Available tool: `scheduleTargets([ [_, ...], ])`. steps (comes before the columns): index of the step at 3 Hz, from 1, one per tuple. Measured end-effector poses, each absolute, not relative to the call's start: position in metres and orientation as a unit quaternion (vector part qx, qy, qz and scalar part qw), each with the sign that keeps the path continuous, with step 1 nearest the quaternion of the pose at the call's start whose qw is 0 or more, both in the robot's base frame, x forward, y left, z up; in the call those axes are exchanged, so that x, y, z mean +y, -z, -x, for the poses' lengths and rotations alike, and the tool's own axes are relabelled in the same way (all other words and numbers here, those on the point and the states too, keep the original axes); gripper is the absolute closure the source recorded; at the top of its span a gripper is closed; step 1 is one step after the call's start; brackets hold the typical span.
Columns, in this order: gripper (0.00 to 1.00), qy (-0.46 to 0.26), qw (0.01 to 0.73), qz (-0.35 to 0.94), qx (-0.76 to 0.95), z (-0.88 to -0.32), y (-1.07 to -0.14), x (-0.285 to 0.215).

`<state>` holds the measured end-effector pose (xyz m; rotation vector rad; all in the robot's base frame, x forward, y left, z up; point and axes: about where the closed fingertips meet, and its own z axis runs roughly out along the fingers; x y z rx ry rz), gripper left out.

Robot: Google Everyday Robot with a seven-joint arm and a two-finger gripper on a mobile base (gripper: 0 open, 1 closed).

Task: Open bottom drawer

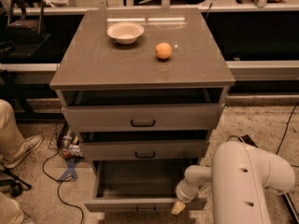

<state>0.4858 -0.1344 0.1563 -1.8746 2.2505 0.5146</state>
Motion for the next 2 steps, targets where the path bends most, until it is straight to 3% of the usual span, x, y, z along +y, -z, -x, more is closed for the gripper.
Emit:
scheduleTargets([
  [1,0.0,-0.174,0.083,0.628,0.754,-0.484,-0.155,-0.134],
  [2,0.0,-0.179,0.084,0.629,0.752,-0.473,-0.153,-0.136],
])
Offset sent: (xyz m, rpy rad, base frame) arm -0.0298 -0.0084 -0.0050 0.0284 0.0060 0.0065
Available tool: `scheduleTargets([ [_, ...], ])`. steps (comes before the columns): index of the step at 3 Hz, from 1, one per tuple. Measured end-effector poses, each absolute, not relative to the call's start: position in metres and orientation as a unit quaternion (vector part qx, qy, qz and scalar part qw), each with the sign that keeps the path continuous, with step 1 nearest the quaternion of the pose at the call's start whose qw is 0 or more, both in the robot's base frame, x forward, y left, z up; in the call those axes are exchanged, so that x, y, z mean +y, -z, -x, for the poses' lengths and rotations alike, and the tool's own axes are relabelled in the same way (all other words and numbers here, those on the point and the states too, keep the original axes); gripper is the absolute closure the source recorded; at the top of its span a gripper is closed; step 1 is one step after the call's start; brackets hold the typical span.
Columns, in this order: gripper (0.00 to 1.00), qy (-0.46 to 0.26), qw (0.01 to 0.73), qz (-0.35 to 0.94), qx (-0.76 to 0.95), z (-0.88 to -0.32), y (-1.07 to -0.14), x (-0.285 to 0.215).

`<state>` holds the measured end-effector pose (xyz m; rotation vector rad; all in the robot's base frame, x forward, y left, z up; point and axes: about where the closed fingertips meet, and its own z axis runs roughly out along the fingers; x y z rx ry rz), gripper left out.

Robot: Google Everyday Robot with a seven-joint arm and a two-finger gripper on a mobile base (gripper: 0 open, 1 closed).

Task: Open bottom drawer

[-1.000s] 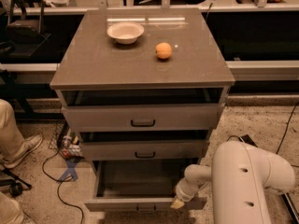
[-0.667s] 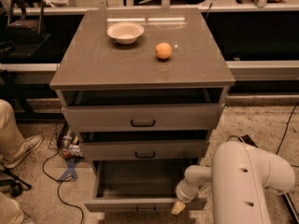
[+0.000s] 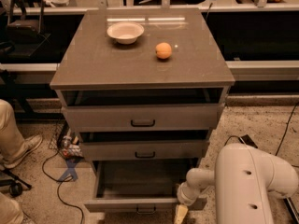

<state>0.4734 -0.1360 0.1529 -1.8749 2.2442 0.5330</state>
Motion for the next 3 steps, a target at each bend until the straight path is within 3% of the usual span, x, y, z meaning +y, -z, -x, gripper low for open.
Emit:
scheduleTargets([
  [1,0.18,-0.186,0.089,0.623,0.754,-0.456,-0.148,-0.142],
  [3,0.65,-0.185,0.1,0.612,0.762,-0.434,-0.151,-0.157],
])
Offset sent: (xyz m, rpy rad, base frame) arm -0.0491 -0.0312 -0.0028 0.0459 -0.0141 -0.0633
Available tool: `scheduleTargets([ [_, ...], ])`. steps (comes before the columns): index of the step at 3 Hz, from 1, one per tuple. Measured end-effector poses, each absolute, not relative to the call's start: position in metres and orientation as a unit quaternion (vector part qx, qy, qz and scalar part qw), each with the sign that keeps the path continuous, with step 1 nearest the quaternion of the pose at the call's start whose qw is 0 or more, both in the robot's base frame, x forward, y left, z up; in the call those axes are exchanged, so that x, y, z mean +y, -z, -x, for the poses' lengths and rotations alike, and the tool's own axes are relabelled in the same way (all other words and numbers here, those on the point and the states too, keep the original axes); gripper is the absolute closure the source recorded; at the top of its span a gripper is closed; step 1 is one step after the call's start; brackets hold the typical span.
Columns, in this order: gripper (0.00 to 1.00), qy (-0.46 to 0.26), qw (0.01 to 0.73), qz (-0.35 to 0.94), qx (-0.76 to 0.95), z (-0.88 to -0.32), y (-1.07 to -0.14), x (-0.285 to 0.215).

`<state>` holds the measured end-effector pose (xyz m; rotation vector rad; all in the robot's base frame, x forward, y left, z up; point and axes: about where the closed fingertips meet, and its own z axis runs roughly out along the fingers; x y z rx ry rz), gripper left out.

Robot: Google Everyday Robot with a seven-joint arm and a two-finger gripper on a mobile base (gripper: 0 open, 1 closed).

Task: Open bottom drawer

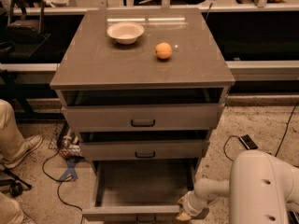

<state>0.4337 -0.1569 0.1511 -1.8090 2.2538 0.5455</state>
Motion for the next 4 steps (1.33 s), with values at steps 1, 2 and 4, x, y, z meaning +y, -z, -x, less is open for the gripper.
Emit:
scheduleTargets([
  [1,0.88,-0.18,0.104,0.606,0.768,-0.423,-0.154,-0.165],
  [2,1.0,-0.183,0.11,0.597,0.773,-0.409,-0.152,-0.172],
  [4,0.59,-0.183,0.11,0.597,0.773,-0.41,-0.152,-0.172],
])
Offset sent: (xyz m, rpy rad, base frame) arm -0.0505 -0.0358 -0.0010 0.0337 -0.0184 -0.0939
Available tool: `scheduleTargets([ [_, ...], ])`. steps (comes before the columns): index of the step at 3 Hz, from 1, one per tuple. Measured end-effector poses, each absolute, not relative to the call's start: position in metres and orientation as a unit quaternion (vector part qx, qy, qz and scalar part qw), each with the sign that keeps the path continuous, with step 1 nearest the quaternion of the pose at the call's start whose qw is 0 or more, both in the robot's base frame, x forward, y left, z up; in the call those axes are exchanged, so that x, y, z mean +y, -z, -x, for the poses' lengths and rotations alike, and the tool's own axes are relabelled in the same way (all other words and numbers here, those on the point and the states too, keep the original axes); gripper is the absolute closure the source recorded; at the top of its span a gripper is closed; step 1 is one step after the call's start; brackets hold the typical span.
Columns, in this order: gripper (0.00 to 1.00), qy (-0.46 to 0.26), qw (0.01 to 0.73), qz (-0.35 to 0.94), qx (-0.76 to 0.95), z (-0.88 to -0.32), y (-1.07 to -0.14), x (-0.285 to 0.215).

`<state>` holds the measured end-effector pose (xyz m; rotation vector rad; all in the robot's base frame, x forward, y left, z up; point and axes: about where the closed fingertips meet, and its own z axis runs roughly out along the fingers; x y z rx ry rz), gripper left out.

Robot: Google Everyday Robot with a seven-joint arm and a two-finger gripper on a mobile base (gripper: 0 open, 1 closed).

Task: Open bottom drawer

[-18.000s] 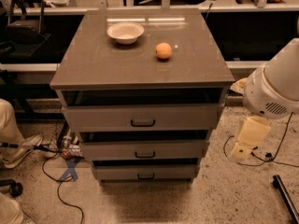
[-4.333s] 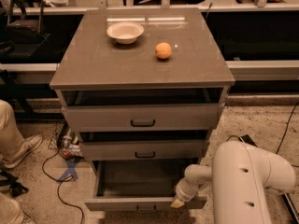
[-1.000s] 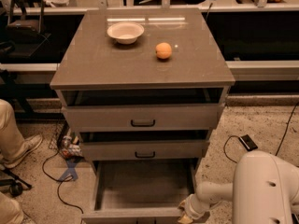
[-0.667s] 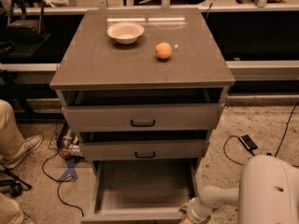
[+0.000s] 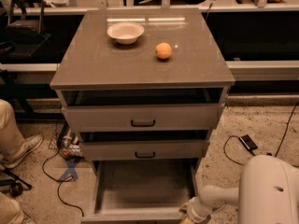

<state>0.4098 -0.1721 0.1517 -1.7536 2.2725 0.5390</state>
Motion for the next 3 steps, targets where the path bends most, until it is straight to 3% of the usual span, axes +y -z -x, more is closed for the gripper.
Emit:
scheduleTargets([
  [2,0.12,-0.183,0.11,0.597,0.773,-0.41,-0.152,-0.172],
  [3,0.0,-0.171,0.13,0.592,0.777,-0.418,-0.171,-0.188],
])
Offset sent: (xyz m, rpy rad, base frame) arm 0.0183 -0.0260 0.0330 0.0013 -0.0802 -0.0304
